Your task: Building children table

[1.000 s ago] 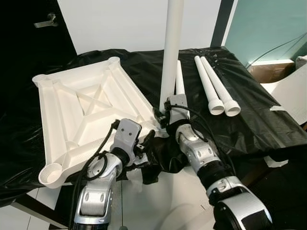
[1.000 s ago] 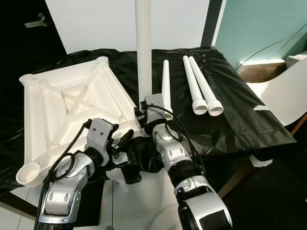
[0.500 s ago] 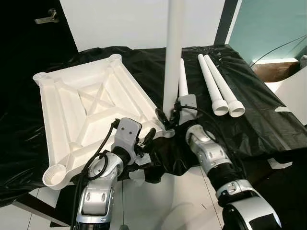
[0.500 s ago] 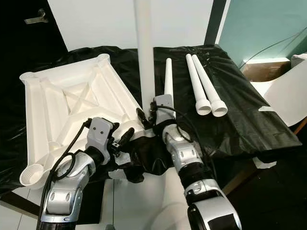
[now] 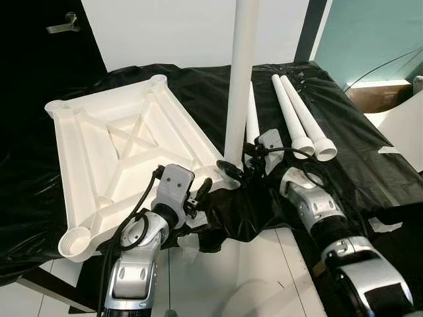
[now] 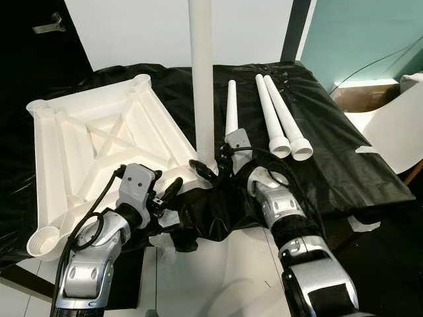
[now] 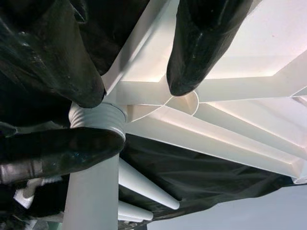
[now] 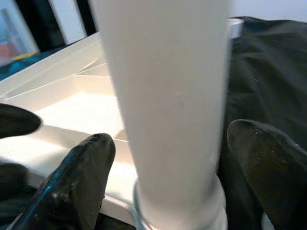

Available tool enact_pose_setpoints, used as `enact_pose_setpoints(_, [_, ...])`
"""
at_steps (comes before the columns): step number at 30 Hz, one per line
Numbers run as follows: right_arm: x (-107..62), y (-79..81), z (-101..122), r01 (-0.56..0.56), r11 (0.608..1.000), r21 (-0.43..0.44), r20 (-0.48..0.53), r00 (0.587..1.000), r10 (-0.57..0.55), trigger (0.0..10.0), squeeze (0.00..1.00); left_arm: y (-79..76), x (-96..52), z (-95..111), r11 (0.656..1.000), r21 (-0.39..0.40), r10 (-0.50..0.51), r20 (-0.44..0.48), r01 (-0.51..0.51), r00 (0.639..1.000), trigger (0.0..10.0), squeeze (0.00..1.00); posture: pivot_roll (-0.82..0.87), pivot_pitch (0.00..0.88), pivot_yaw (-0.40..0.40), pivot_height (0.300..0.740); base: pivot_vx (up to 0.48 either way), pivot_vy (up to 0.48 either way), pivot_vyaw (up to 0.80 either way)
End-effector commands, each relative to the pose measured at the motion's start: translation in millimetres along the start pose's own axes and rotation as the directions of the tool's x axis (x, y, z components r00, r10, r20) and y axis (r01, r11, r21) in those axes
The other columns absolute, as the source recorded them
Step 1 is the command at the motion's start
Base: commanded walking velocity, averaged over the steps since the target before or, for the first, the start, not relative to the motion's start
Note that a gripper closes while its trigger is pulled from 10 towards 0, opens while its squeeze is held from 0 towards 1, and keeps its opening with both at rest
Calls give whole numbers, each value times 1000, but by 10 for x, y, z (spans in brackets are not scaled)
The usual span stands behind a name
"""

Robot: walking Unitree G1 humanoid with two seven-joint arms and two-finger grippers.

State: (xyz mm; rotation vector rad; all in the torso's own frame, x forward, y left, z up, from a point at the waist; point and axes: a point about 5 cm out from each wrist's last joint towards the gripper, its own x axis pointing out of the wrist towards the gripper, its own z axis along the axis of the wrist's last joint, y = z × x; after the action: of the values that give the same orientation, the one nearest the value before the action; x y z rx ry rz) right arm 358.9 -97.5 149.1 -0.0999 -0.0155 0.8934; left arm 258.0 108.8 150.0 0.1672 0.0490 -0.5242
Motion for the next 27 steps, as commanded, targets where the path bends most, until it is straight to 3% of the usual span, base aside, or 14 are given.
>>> enact_pose_setpoints(1, [29,-7,8,-46,998,-36,-32,998,45,10000,0,73,6,-19,991,10,133,-8,-133,991,10000,0,88,0,-5,740,0,0,0])
enact_pose_setpoints(3, [33,-21,10,-60,997,-47,-45,997,57,10000,0,69,10,-12,992,13,126,-6,-126,992,10000,0,88,0,-5,740,0,0,0])
enact_pose_setpoints(4, [37,-40,11,-67,996,-53,-59,996,64,8745,0,63,13,-8,993,18,118,-4,-118,993,10000,0,93,0,-6,740,0,0,0])
enact_pose_setpoints(5, [45,-55,10,-81,994,-67,-78,994,76,3725,0,53,12,-6,994,24,105,-4,-105,994,10000,0,96,0,-6,740,0,0,0])
enact_pose_setpoints(7, [49,-64,9,-89,993,-75,-89,993,83,3725,0,46,11,-6,995,27,97,-5,-97,995,10000,0,96,0,-6,740,0,0,0])
enact_pose_setpoints(8, [57,-71,5,-101,992,-80,-100,991,93,0,0,28,9,-9,996,31,83,-6,-83,997,10000,0,104,0,-6,740,0,0,0])
enact_pose_setpoints(15, [85,-72,-23,-102,992,-78,-121,988,92,0,0,-40,-3,-26,998,48,41,-16,-40,999,10000,0,114,0,-16,740,0,0,0])
enact_pose_setpoints(18, [98,-58,-132,-3,996,-90,-164,986,-12,0,0,-53,-19,-39,998,44,46,-21,-45,999,10000,0,117,0,-22,740,0,0,0])
enact_pose_setpoints(21, [109,-38,-165,27,996,-79,-165,985,-40,0,0,-57,-22,-41,998,43,47,-21,-46,999,10000,0,116,0,-24,740,0,0,0])
enact_pose_setpoints(26, [145,14,-244,117,993,-11,-164,980,-117,0,0,-72,-30,-47,998,42,44,-22,-43,999,10000,0,106,0,-26,740,0,0,0])
enact_pose_setpoints(27, [161,23,-271,179,984,17,-168,970,-174,0,0,-77,-33,-50,998,41,41,-24,-40,999,10000,0,102,0,-24,740,0,0,0])
